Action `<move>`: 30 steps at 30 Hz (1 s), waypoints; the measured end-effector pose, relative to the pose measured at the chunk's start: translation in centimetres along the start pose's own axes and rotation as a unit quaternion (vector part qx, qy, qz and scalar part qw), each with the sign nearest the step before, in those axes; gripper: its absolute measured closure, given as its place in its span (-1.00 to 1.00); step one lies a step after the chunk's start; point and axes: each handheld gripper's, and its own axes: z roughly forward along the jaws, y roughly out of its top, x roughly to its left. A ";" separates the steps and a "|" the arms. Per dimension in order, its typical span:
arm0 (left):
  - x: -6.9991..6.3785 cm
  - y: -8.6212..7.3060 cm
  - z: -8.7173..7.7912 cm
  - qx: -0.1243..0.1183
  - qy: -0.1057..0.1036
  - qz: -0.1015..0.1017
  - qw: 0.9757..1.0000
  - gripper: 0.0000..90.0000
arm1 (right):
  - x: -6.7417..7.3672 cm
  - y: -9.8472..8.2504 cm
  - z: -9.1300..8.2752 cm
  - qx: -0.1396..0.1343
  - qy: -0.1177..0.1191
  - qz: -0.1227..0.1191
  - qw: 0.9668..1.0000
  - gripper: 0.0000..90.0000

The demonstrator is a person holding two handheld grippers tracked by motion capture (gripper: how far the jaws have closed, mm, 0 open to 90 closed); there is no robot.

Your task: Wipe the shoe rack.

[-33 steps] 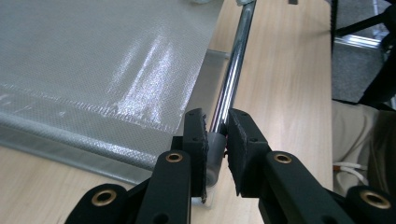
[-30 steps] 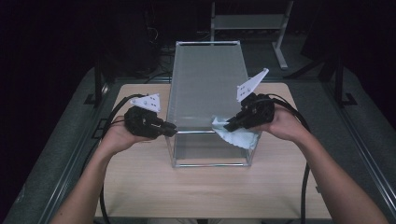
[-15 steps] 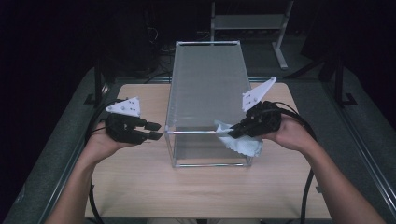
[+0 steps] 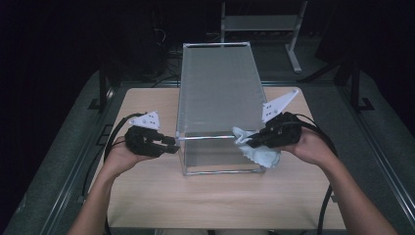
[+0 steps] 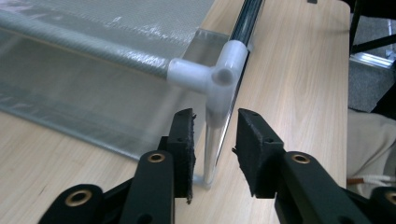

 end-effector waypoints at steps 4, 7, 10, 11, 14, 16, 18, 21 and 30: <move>-0.1 0.3 0.7 0.005 -0.009 -0.004 1.000 0.64 | 0.4 -1.4 0.8 0.014 -0.003 0.007 1.000 0.86; 0.0 0.5 0.9 0.005 -0.011 -0.005 1.000 0.71 | 1.0 -2.9 1.9 0.012 0.000 0.011 1.000 0.86; 0.0 0.6 1.0 0.003 -0.015 -0.005 1.000 0.76 | 1.3 -4.1 2.9 0.004 0.005 0.013 1.000 0.86; 0.0 0.6 1.1 0.002 -0.016 -0.005 1.000 0.76 | 1.4 -4.6 3.5 0.000 0.008 0.016 1.000 0.85; 0.1 0.6 1.2 -0.001 -0.021 -0.005 1.000 0.76 | 1.5 -5.6 4.9 -0.006 0.008 0.017 1.000 0.85; 0.1 0.6 1.4 -0.003 -0.023 -0.005 1.000 0.76 | 1.7 -6.1 6.2 -0.003 0.006 0.020 1.000 0.85; 0.1 0.7 1.5 -0.004 -0.024 -0.004 1.000 0.76 | 1.7 -6.4 7.2 -0.004 0.005 0.021 1.000 0.85; -0.1 0.9 1.7 -0.005 -0.025 -0.003 1.000 0.76 | 1.8 -6.6 9.4 0.002 -0.003 0.015 1.000 0.85; -0.3 1.3 2.2 -0.007 -0.031 -0.001 1.000 0.76 | 1.9 -4.6 16.0 0.000 0.018 0.009 1.000 0.85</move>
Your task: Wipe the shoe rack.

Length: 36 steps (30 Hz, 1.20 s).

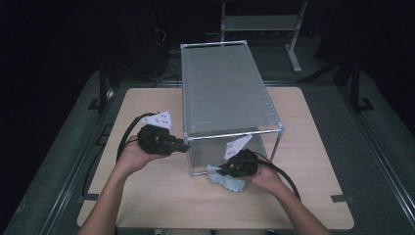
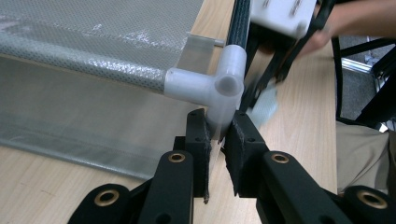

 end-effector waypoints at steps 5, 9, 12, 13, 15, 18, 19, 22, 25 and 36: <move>0.0 0.0 0.0 0.001 0.000 0.001 1.000 0.77 | 0.3 1.8 3.3 -0.008 0.001 -0.019 1.000 0.85; 0.1 -0.1 0.0 0.001 -0.001 0.001 1.000 0.77 | 0.1 1.8 4.1 -0.001 -0.013 -0.012 1.000 0.85; 0.0 0.0 -0.1 0.001 0.000 0.001 1.000 0.77 | -0.3 0.4 3.0 0.006 -0.028 -0.008 1.000 0.85; 0.0 0.0 0.0 0.001 0.000 0.001 1.000 0.77 | -0.5 -0.4 2.2 0.009 -0.038 -0.008 0.999 0.85; 0.0 0.0 0.0 0.001 -0.001 0.000 1.000 0.77 | -0.6 -1.8 0.9 0.009 -0.047 0.012 0.999 0.85; 0.0 0.1 0.1 0.002 0.000 0.001 1.000 0.77 | -1.1 -4.0 -1.1 0.015 -0.070 0.032 0.997 0.85; 0.0 0.2 0.2 0.002 -0.001 0.001 1.000 0.77 | -1.3 -4.3 -1.5 0.015 -0.071 0.037 0.997 0.85; 0.0 0.2 0.2 0.003 -0.001 0.002 1.000 0.77 | -1.2 -3.9 -1.0 0.012 -0.071 0.030 0.997 0.85; 0.1 0.2 0.1 0.004 0.001 0.003 1.000 0.78 | -0.7 -2.4 0.5 0.008 -0.060 0.018 0.998 0.85; 0.0 -0.1 0.1 -0.003 -0.002 0.004 1.000 0.78 | -1.9 -6.2 -3.1 0.016 -0.106 0.049 0.993 0.86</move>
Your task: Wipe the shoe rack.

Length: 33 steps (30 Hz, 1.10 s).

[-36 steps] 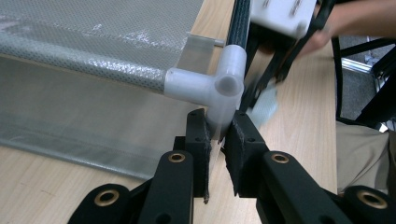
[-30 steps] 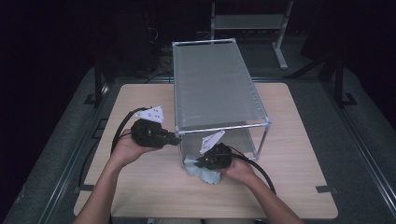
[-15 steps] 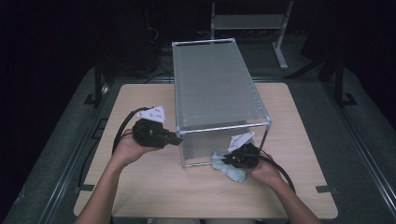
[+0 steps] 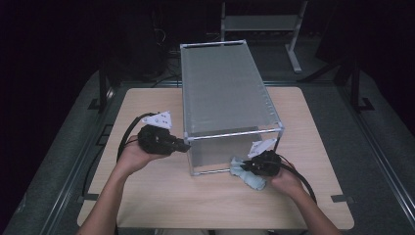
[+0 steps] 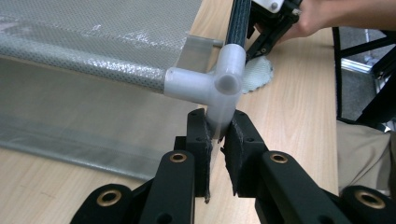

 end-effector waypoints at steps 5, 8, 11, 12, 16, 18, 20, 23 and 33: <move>-0.6 -0.4 -0.5 0.003 0.005 0.000 1.000 0.78 | -0.1 0.9 0.8 0.004 -0.012 -0.010 1.000 0.85; -1.0 -0.7 -0.6 -0.003 -0.003 0.003 1.000 0.78 | -0.2 1.2 1.2 -0.007 -0.020 0.003 1.000 0.86; -1.2 -0.7 -0.6 -0.004 -0.005 0.003 1.000 0.78 | -0.5 1.3 1.5 -0.014 -0.024 0.014 1.000 0.86; -1.2 -0.7 -0.6 -0.002 -0.004 0.004 1.000 0.78 | -0.6 1.3 1.5 -0.014 -0.023 0.018 0.999 0.86; -1.2 -0.6 -0.6 -0.001 -0.001 0.007 1.000 0.78 | -0.8 0.8 0.9 -0.003 -0.034 0.021 0.999 0.86; -1.3 -0.6 -0.5 -0.004 -0.002 0.005 1.000 0.78 | -1.0 0.4 0.6 -0.008 -0.032 0.040 0.999 0.86; -1.2 -0.6 -0.5 -0.004 -0.003 0.005 1.000 0.78 | -0.8 0.6 0.8 -0.009 -0.027 0.038 0.999 0.86; -1.2 -0.5 -0.4 -0.002 -0.001 0.006 1.000 0.78 | 0.0 1.7 1.8 -0.019 -0.008 0.026 0.999 0.85; -1.0 -0.4 -0.4 0.000 -0.003 0.007 1.000 0.78 | -0.3 1.3 1.3 -0.017 0.019 0.033 0.999 0.85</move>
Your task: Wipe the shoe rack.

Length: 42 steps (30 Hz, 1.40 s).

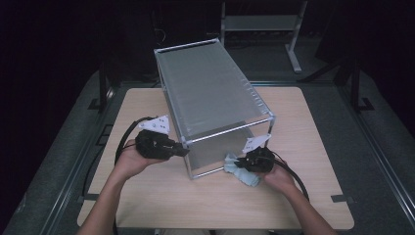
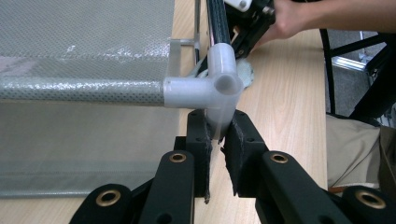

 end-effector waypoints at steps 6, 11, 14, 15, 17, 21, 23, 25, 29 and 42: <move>-0.3 0.5 0.7 -0.002 -0.003 0.007 1.000 0.78 | -0.5 -2.6 -3.5 0.019 0.003 0.004 1.000 0.85; -1.1 2.0 2.5 0.001 -0.012 0.024 1.000 0.78 | -1.4 -6.0 -7.0 0.027 -0.005 0.031 0.999 0.84; -1.6 3.1 3.8 0.001 -0.018 0.036 0.999 0.78 | -1.7 -8.3 -9.1 0.032 -0.011 0.049 0.998 0.84; -1.8 3.4 4.2 0.001 -0.022 0.038 0.999 0.78 | -1.9 -9.0 -9.7 0.032 -0.011 0.056 0.998 0.84; -2.2 4.3 5.3 0.001 -0.028 0.046 0.999 0.78 | -2.0 -10.0 -10.7 0.031 -0.012 0.067 0.997 0.83; -3.1 5.4 6.6 0.008 -0.042 0.061 0.997 0.78 | -1.9 -11.1 -11.9 0.029 -0.010 0.080 0.996 0.73; -3.3 5.7 6.9 0.010 -0.047 0.066 0.997 0.77 | -1.9 -11.1 -12.0 0.029 -0.002 0.086 0.996 0.47; -3.4 5.7 6.8 0.009 -0.049 0.069 0.996 0.71 | -1.8 -10.6 -12.3 0.026 -0.003 0.084 0.996 0.34; -3.3 5.2 5.7 0.008 -0.045 0.069 0.997 0.58 | -1.5 -9.1 -12.8 0.018 0.014 0.080 0.997 0.26; -2.2 4.0 1.6 -0.006 -0.018 0.058 0.998 0.55 | 1.8 0.1 -15.3 -0.034 0.055 -0.004 0.998 0.23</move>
